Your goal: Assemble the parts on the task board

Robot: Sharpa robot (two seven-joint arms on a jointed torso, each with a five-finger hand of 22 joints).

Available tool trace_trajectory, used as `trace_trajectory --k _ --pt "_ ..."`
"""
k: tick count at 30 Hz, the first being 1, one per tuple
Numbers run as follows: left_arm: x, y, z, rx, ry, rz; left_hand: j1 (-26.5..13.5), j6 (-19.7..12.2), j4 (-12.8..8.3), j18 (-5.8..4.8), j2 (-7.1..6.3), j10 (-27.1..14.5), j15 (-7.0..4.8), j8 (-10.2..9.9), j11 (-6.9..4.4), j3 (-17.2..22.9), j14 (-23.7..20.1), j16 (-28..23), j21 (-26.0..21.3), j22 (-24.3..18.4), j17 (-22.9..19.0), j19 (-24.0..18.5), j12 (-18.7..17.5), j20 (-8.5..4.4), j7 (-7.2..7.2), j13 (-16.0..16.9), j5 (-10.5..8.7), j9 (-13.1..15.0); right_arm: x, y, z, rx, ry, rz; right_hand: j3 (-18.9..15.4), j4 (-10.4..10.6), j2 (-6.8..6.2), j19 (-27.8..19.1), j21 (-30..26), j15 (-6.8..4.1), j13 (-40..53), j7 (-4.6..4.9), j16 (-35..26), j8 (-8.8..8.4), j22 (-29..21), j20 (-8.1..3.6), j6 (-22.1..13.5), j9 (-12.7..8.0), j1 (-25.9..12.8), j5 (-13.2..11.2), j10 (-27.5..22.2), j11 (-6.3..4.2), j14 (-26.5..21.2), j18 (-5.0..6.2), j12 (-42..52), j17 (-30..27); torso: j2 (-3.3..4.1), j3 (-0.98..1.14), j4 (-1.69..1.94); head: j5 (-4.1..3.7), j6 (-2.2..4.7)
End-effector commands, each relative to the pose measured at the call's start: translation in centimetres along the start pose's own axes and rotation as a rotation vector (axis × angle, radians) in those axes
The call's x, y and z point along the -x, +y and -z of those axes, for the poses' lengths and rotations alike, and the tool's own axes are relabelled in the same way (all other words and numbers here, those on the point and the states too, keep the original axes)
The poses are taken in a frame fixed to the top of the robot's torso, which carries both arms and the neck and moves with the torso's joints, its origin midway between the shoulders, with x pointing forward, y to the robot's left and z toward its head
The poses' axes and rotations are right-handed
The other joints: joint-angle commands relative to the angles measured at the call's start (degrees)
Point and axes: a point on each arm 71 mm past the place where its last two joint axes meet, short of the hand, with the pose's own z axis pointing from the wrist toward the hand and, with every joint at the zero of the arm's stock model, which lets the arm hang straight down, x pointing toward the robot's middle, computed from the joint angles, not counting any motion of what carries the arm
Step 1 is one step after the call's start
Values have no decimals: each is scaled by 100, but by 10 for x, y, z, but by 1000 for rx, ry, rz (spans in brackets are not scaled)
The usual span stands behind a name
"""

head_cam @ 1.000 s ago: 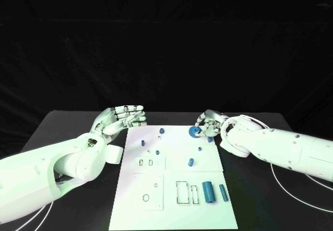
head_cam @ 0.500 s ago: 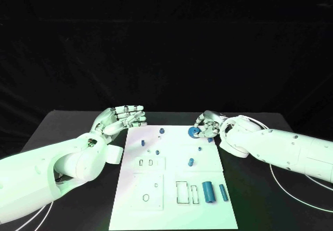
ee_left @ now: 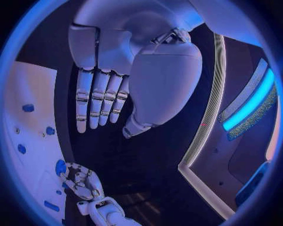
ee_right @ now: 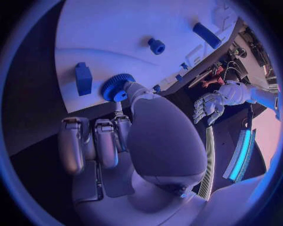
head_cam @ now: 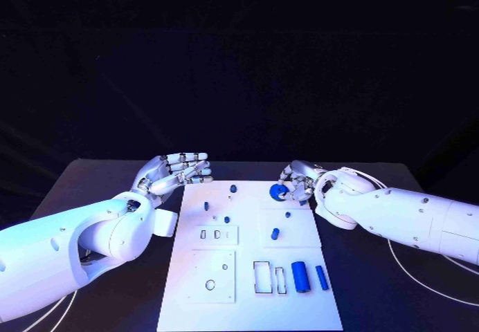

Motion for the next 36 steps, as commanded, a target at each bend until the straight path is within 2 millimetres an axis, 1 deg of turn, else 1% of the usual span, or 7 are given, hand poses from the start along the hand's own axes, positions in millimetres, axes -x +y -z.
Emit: trace_trajectory --k 1,5,11,14,21,26,36 --pt "-3 -1 0 -5 21 12 -11 -47 8 67 1 -37 1 13 21 36 -48 -27 29 5 5 28 -28 0 354 -3 -15 -5 -1 7 3 36 -59 43 125 -13 -53 246 42 -58 512 -23 38 52 1047 -41 103 7 -39 25 52 -9 551 -116 37 1237 -1 2 4 2 14" --pt "-3 -1 -1 -4 21 13 -11 -47 8 67 1 -37 1 13 21 36 -48 -27 29 5 5 28 -29 0 354 -3 -15 -5 3 20 9 90 -132 59 307 -66 -131 288 87 -85 548 -53 41 60 1101 -65 196 -2 -92 28 100 -38 553 -131 60 1249 -7 -10 8 8 27" --pt "-3 -1 -1 -3 23 13 -15 -50 5 67 3 -38 2 14 22 43 -50 -30 31 4 9 26 -31 1 353 -3 -16 -6 4 44 15 169 -195 70 407 -94 -165 320 122 -98 585 -68 46 59 1141 -79 241 -8 -136 26 142 -53 558 -143 85 1269 -4 -5 11 18 48" --pt "-4 -1 -1 -3 23 14 -14 -51 3 67 6 -38 2 15 21 48 -50 -32 31 4 11 26 -32 1 353 -3 -16 -6 1 60 18 213 -195 71 448 -108 -174 338 142 -103 600 -73 48 57 1163 -84 256 -10 -152 25 158 -58 560 -150 95 1276 4 0 10 44 89" --pt "-7 0 -2 -2 29 16 -13 -51 0 67 8 -37 2 15 21 53 -51 -33 32 4 12 25 -33 1 353 -3 -15 -6 -14 93 15 279 -167 70 494 -114 -195 350 155 -106 600 -72 53 44 1178 -89 260 -18 -201 21 163 -59 563 -155 93 1291 -2 -13 17 66 68" --pt "-8 0 -3 -3 30 17 -10 -52 -3 67 11 -37 2 16 21 59 -52 -34 33 3 14 24 -34 0 352 -3 -14 -6 -23 105 10 294 -156 79 511 -117 -195 344 148 -107 601 -72 51 38 1170 -90 256 -21 -212 21 165 -58 562 -152 93 1286 4 -6 3 96 75" --pt "-7 0 -4 -3 25 20 -6 -53 -9 67 15 -36 2 17 21 67 -53 -36 33 3 16 23 -35 0 352 -3 -13 -6 -40 119 0 304 -129 93 535 -122 -196 343 147 -107 603 -70 51 29 1170 -91 252 -25 -227 21 166 -58 561 -152 92 1283 13 -5 15 109 67"
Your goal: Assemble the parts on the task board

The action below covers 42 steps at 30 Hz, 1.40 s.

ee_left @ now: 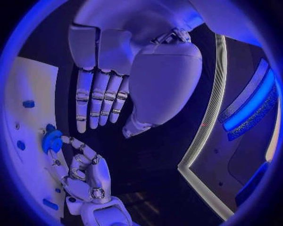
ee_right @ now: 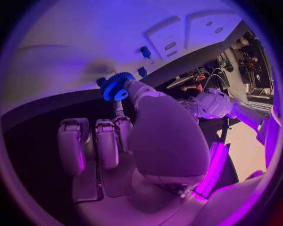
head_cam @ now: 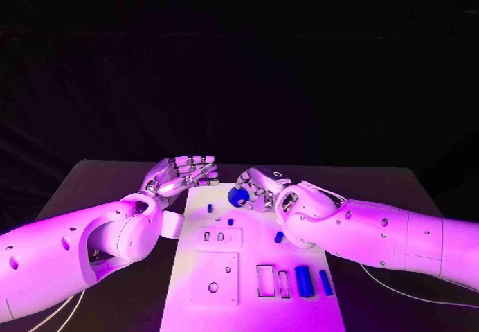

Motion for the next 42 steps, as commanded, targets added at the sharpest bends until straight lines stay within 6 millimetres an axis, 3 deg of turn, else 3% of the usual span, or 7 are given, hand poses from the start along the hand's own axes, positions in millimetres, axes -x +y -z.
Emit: trace_trajectory --k 1,12,18,36,39,42 --pt "-2 -1 -1 -7 13 14 -6 -32 -9 67 15 -36 2 17 21 34 -53 -37 33 3 5 23 -35 0 332 -3 -13 -7 -5 3 -2 10 8 28 18 2 20 323 9 -35 604 -64 28 15 1173 -29 83 1 -22 19 41 -14 549 -61 18 1280 5 5 1 11 -12" --pt "-2 -1 -1 -9 11 14 -1 -34 -17 67 16 -36 2 18 20 43 -54 -39 34 3 8 22 -37 0 332 -3 -12 -7 -13 5 -11 4 30 48 35 0 15 316 1 -35 603 -61 25 6 1165 -29 76 -3 -40 18 41 -12 547 -59 16 1270 2 11 -18 52 -32" --pt "-3 -1 -1 -9 13 16 -1 -34 -17 67 16 -36 2 18 20 43 -54 -39 34 3 8 22 -37 0 332 -3 -12 -7 -16 6 -14 0 43 54 58 -8 -2 308 -10 -32 601 -56 24 -9 1155 -29 64 -10 -70 14 40 -7 546 -56 13 1265 0 12 -2 47 -32" --pt "-2 -1 -1 -9 12 15 -1 -34 -17 67 16 -36 2 18 20 43 -54 -39 34 3 8 22 -37 0 332 -3 -12 -7 -26 5 -17 -12 69 55 115 -27 -55 286 -37 -18 558 -34 19 -56 1131 -21 20 -29 -169 9 -1 11 541 -48 -28 1246 1 12 -17 71 -60" --pt "-2 -1 -1 -8 12 15 -1 -34 -17 67 16 -36 2 18 20 43 -54 -39 34 3 8 22 -37 0 332 -3 -12 -7 -27 4 -18 -16 68 52 184 -56 -127 251 -82 29 409 39 9 -205 1091 14 -190 -92 -297 7 -142 71 534 -35 -163 1214 -2 12 -16 68 -53" --pt "-2 -1 -1 -8 12 15 -1 -34 -17 67 16 -36 2 18 20 43 -54 -39 34 3 8 22 -37 0 332 -3 -12 -7 -27 3 -19 -19 70 50 199 -116 -189 220 -124 127 272 167 7 -519 1058 94 -629 -242 -386 1 -279 188 532 -25 -288 1206 -5 9 -12 64 -51"
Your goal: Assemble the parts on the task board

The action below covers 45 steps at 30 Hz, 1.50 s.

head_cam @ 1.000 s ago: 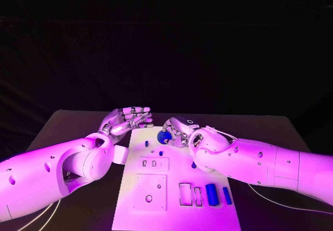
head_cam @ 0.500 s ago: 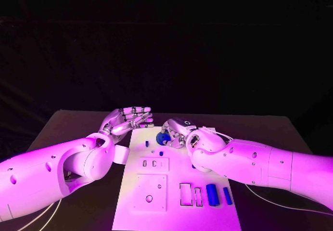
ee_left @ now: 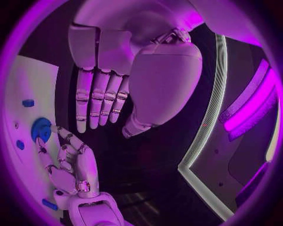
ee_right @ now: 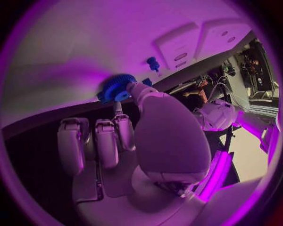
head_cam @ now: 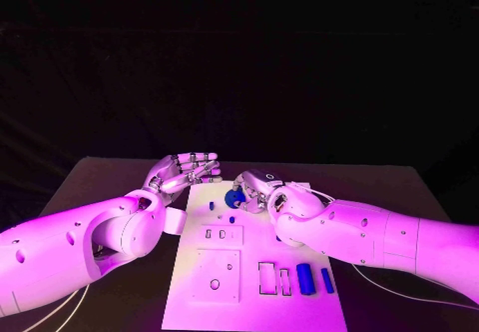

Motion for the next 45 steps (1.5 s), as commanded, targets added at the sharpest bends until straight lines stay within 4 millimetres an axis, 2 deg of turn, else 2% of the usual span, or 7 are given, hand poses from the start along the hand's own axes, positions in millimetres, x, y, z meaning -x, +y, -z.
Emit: trace_trajectory --k 1,4,11,21,34,40,45 --pt "-2 -2 0 -9 15 10 -2 -33 -1 67 16 -36 2 18 21 27 -54 -39 35 3 10 22 -37 0 332 -3 -12 -8 -3 0 -1 2 23 6 -58 -60 -92 218 -30 98 249 101 8 -249 1054 111 -303 -151 -57 -180 -95 88 536 -25 -70 1209 -4 -2 5 -7 7" --pt "-2 -2 0 -8 15 10 -3 -39 -18 66 10 -36 4 20 22 45 -59 -47 37 2 18 15 -43 1 334 -3 -14 -9 -3 0 -1 2 33 4 -285 -49 -71 215 -37 136 238 139 8 -354 1053 157 -374 -205 -117 -180 -117 127 535 -22 -81 1206 -2 2 6 -5 6" --pt "-2 -2 0 -8 15 10 -3 -39 -18 66 10 -36 4 20 22 45 -59 -47 37 2 18 15 -43 1 334 -3 -14 -9 -5 -1 0 9 60 1 -404 -51 -15 232 -20 131 322 112 17 -310 1075 165 -197 -202 -111 -163 -44 110 541 -27 -8 1236 1 4 -3 3 1" --pt "-1 -2 0 -8 16 10 -6 -40 -20 66 10 -36 4 21 23 50 -59 -49 38 1 20 14 -45 1 335 -3 -14 -9 -5 -5 1 1 73 -7 -419 13 57 261 10 86 420 50 25 -230 1111 131 51 -205 -224 26 50 56 547 -37 76 1262 -2 6 2 0 -3" --pt "0 -2 0 -7 12 8 -11 -42 -23 66 13 -37 4 23 25 59 -58 -51 40 1 25 13 -48 1 338 -3 -14 -10 -4 -14 5 -25 83 -10 -400 179 105 267 10 62 440 29 29 -251 1121 101 97 -253 -536 239 70 35 550 -39 88 1276 -1 4 1 12 -6" --pt "2 -2 0 -6 8 7 -11 -42 -23 66 13 -37 4 23 25 59 -58 -51 40 1 25 13 -48 1 338 -3 -14 -10 3 -22 15 -27 35 -32 -403 184 103 263 5 62 442 28 26 -251 1116 101 98 -254 -547 241 72 35 548 -37 90 1266 -3 7 -2 26 8" --pt "5 -1 0 -5 2 3 -11 -42 -23 66 13 -37 4 23 25 59 -58 -51 40 1 25 13 -48 1 338 -3 -14 -10 16 -33 29 -17 -36 -99 -409 158 67 250 -12 61 431 30 21 -263 1102 100 85 -263 -535 248 62 34 543 -32 80 1245 -15 17 -34 48 23"
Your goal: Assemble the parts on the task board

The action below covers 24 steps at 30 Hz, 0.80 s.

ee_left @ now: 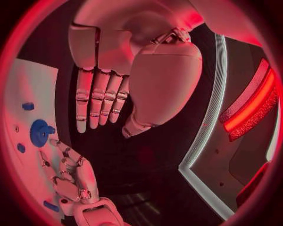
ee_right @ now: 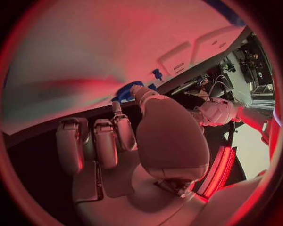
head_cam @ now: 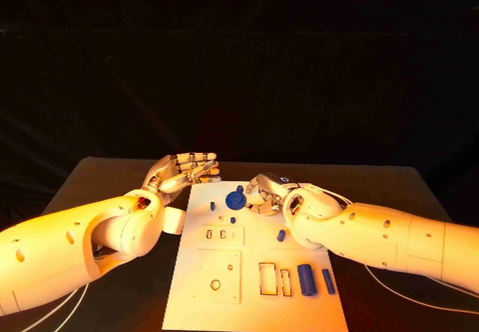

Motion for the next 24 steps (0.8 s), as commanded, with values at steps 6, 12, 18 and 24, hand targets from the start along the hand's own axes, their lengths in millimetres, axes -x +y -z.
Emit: trace_trajectory --k 6,12,18,24 --pt "4 -1 -1 -6 3 4 -21 -48 -3 65 11 -20 -15 22 6 45 -38 -20 42 0 11 9 -32 2 340 -3 -15 -7 32 -18 29 48 -63 -167 1 -70 -71 225 -46 -21 402 9 14 -53 1078 -32 16 -30 26 -36 -11 5 533 -23 -12 1217 -39 39 -65 18 27" --pt "8 0 -1 -4 -7 0 -21 -48 -3 65 11 -20 -15 22 6 45 -38 -20 42 0 11 9 -32 2 340 -3 -15 -7 53 -47 55 42 -5 -225 43 -267 -103 200 -83 -12 383 21 9 -74 1056 -23 21 -61 255 -229 -41 15 529 -14 -38 1203 -71 85 -137 -27 28" --pt "10 0 -1 -4 -10 -1 -26 -53 -7 65 6 -22 -15 22 7 48 -39 -22 42 0 14 7 -34 3 339 -4 -16 -8 63 -83 71 13 28 -219 54 -418 -160 166 -129 -10 349 24 2 -81 1024 -20 37 -80 428 -303 -80 17 523 -1 -73 1180 -86 128 -189 -63 37" --pt "10 1 -2 -3 -11 -1 -26 -53 -7 65 6 -22 -15 22 7 48 -39 -22 42 0 14 7 -34 3 339 -4 -16 -8 68 -114 81 -27 39 -201 20 -529 -215 140 -165 -4 290 31 -1 -106 1000 -16 12 -103 562 -316 -145 22 521 7 -133 1173 -92 173 -215 -76 18"
